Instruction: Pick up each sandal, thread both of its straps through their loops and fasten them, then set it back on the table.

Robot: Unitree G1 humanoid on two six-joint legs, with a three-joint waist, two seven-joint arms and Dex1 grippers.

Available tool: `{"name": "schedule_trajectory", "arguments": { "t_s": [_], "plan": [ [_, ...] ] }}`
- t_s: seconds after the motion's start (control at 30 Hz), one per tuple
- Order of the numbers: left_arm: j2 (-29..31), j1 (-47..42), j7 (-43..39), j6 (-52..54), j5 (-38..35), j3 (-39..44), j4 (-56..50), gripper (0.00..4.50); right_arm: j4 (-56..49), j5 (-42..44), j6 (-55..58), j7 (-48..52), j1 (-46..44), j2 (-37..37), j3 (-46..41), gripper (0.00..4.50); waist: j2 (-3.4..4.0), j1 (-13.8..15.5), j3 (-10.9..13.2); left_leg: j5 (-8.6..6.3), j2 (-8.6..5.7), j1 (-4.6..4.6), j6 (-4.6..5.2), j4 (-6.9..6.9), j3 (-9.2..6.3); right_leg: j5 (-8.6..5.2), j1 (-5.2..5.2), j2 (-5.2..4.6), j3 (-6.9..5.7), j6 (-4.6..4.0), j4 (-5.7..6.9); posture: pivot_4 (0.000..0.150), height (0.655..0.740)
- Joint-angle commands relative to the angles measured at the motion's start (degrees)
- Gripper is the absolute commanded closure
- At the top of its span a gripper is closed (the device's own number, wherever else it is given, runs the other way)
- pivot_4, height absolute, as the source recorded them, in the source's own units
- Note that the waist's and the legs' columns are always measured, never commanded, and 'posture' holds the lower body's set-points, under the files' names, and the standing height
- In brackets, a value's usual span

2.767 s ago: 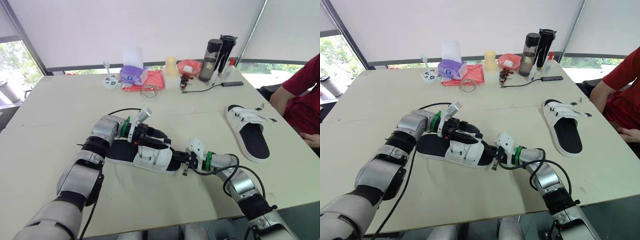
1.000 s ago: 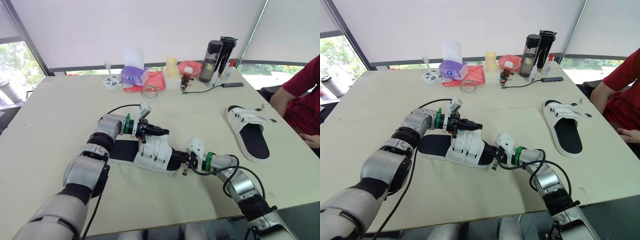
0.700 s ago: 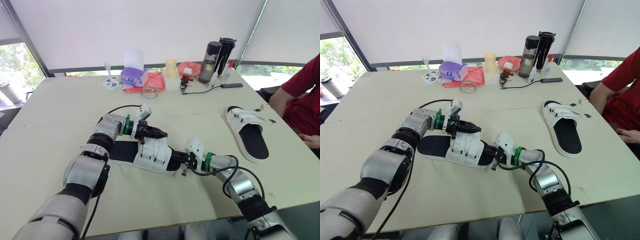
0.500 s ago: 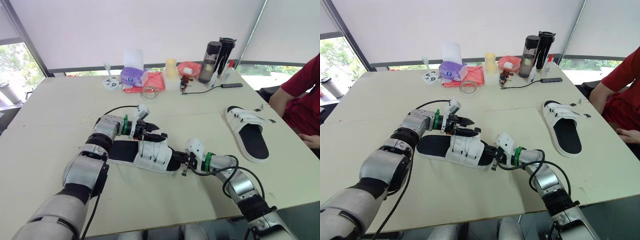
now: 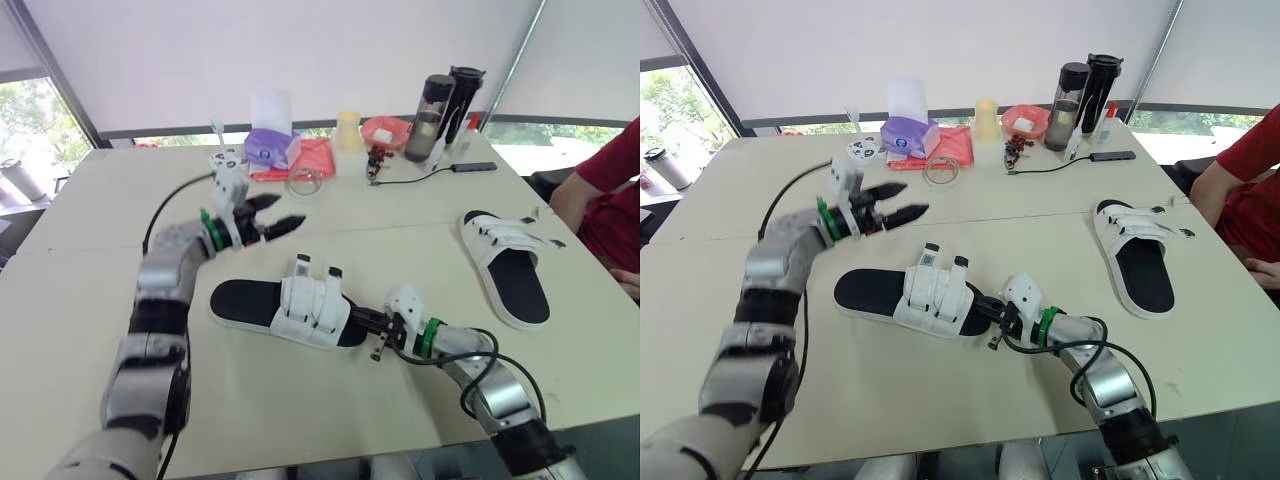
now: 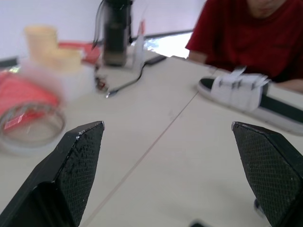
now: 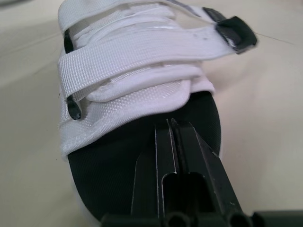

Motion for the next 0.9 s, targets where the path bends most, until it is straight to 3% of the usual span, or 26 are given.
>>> {"name": "schedule_trajectory", "arguments": {
  "t_s": [0.03,0.17,0.43,0.57,0.9],
  "plan": [
    [-1.0,4.8,6.7,4.1,-2.2,0.5,-13.9,0.04,-5.9,1.3,3.5,-2.9,1.0,-1.5,-4.5,4.5,-0.01,0.5,0.3,0.01,-0.05,-0.06,-0.01,0.05,0.01,0.0,-0.12,-0.01,0.06,0.0,0.12,0.15,0.74],
    [-0.8,13.2,9.0,9.9,-5.6,0.3,-24.5,0.04,-11.0,3.0,6.9,-3.2,2.8,-3.5,-7.5,4.5,0.05,1.0,0.6,0.07,-0.06,-0.08,-0.1,0.07,0.03,-0.01,-0.23,0.0,0.09,-0.03,0.32,0.15,0.74],
    [6.1,25.2,8.2,30.9,-25.7,6.7,-39.7,0.04,-21.9,7.6,13.8,-1.5,9.3,-11.0,-14.0,4.5,0.15,0.9,0.9,0.06,0.08,-0.11,-0.08,0.06,0.09,-0.1,-0.31,0.07,0.11,-0.17,0.36,0.15,0.74],
    [9.4,26.1,8.2,35.9,-32.1,8.8,-39.5,0.04,-26.9,10.4,17.2,-0.5,12.7,-14.3,-16.8,4.5,0.17,1.0,1.0,0.06,0.08,-0.11,-0.08,0.12,0.11,-0.2,-0.27,0.04,0.1,-0.33,0.35,0.15,0.74],
    [13.7,20.0,1.7,35.7,-31.8,0.4,-27.2,0.04,-30.4,12.2,19.4,-1.0,16.3,-15.8,-18.0,4.5,0.16,1.0,1.0,0.06,0.08,-0.12,-0.08,0.19,0.2,-0.27,-0.25,0.0,0.09,-0.49,0.34,0.15,0.74]
  ]
}}
